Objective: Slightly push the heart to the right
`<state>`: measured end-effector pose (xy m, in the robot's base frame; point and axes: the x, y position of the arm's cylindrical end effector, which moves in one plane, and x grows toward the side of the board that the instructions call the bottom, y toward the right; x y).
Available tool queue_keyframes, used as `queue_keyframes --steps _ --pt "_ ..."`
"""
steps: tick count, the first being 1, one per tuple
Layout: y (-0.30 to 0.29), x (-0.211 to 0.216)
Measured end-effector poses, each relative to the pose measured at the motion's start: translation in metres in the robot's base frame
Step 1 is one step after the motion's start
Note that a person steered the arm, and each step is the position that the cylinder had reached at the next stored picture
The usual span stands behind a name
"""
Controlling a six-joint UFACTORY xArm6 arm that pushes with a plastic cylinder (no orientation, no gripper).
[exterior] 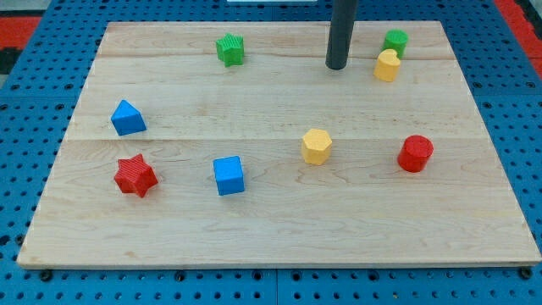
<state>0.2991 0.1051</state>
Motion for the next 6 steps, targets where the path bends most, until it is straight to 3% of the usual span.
queue_keyframes --steps 4,5,6 --pt "0.050 0.003" --pt "0.050 0.003" --pt "0.001 0.003"
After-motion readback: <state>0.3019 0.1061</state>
